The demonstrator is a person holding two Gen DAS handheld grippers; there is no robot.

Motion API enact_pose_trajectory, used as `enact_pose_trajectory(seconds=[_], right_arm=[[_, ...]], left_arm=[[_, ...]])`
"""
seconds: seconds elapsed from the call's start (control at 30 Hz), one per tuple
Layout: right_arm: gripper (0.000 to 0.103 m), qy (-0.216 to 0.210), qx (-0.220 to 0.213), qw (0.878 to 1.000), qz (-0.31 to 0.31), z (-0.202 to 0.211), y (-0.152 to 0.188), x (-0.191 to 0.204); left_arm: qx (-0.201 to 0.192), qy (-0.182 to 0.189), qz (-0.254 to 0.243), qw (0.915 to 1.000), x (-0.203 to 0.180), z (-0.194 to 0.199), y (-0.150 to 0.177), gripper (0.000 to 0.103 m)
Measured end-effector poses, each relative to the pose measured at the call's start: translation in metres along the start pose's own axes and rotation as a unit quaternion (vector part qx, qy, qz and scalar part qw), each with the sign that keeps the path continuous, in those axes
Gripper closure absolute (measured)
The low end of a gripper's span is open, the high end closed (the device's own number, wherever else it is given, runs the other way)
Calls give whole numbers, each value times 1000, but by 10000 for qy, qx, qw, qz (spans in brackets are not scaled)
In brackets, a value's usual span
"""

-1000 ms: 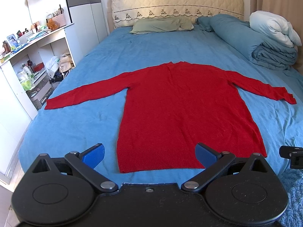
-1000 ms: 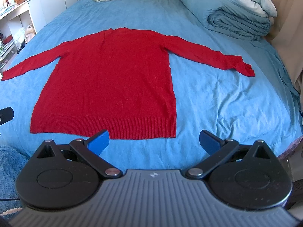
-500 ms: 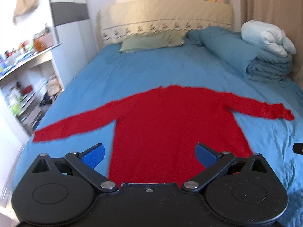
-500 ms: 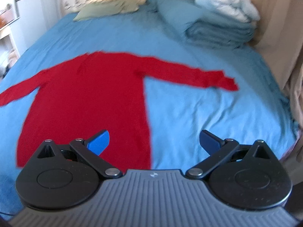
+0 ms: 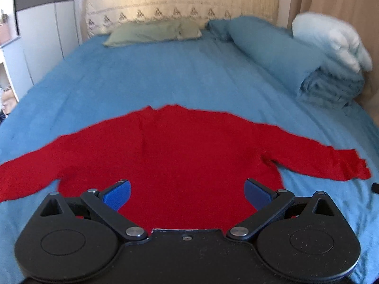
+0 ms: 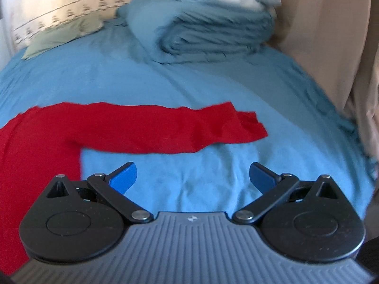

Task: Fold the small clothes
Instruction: 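Grasp the sweater sleeve cuff with the right tool and lift it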

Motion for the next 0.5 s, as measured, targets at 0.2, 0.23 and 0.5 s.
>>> enact_pose_trajectory(seconds=[0.2, 0.23, 0.5], right_arm=[[0, -100, 122, 9952, -964, -92, 5, -51], [0, -123, 128, 9932, -1150, -100, 6, -60], [5, -349, 93, 9802, -1948, -154, 8, -96]], left_arm=[[378, -2, 76, 9993, -14, -73, 8, 0], [438, 8, 108, 9990, -15, -82, 11, 0], [696, -116, -51, 9975, -19, -120, 32, 0]])
Point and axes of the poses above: each gripper's, at about its wrist camera, not at the fingertips, and z roughly against the way its jaws point, x to its left, y to its underside, the point moved 9 cm from there along -z, roughly the way its jaws point, and after that the axes turned 4 degrees about -y, right-handed, at the moved point
